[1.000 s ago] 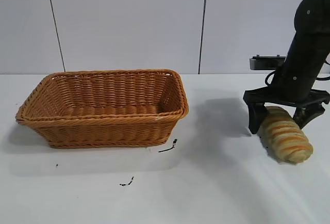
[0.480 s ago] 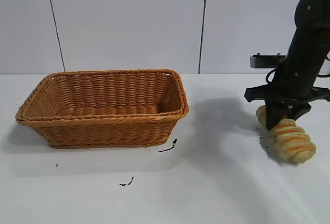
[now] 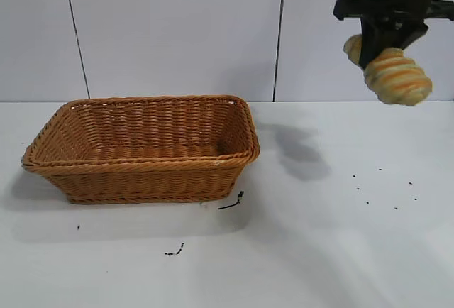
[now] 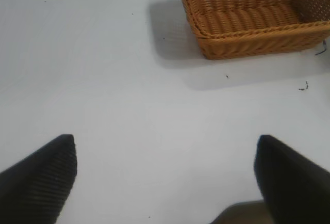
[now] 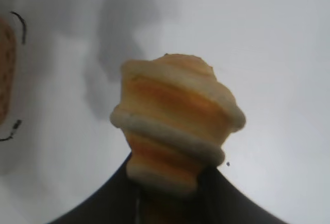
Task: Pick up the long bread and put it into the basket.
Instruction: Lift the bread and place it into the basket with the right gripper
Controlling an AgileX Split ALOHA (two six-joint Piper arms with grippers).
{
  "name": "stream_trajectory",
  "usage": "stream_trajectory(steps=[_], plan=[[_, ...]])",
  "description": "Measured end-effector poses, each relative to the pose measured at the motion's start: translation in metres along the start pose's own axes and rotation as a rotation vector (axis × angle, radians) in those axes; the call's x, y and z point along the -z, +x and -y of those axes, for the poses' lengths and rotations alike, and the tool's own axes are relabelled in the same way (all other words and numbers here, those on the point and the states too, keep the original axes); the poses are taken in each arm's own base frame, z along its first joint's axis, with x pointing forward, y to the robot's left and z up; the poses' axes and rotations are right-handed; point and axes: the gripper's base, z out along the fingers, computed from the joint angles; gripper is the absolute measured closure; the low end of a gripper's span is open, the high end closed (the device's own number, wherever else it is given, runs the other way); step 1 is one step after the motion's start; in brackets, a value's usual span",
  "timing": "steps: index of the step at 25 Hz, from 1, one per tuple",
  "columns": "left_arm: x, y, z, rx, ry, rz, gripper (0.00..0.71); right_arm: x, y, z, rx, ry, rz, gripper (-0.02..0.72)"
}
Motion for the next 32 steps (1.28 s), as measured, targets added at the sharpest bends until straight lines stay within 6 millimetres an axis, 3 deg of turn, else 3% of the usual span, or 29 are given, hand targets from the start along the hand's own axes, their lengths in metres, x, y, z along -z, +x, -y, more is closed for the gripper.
stream_trajectory(steps=[5,11,14,18,25,32], plan=[[0.000,0.000,0.000,0.000,0.000,0.000,0.014,-0.011,-0.021,-0.064,0.277,-0.055,0.074,0.559],[0.000,0.000,0.000,0.000,0.000,0.000,0.014,-0.028,-0.023,-0.147,0.649,-0.105,0.194,0.559],[0.000,0.000,0.000,0.000,0.000,0.000,0.014,-0.042,-0.019,-0.174,0.851,-0.116,0.221,0.559],[0.000,0.000,0.000,0.000,0.000,0.000,0.014,-0.072,-0.010,-0.189,0.972,-0.174,0.205,0.559],[0.000,0.000,0.000,0.000,0.000,0.000,0.014,-0.128,0.003,-0.196,0.978,-0.215,0.177,0.559],[0.000,0.000,0.000,0.000,0.000,0.000,0.014,-0.141,0.008,-0.197,0.971,-0.228,0.162,0.551]])
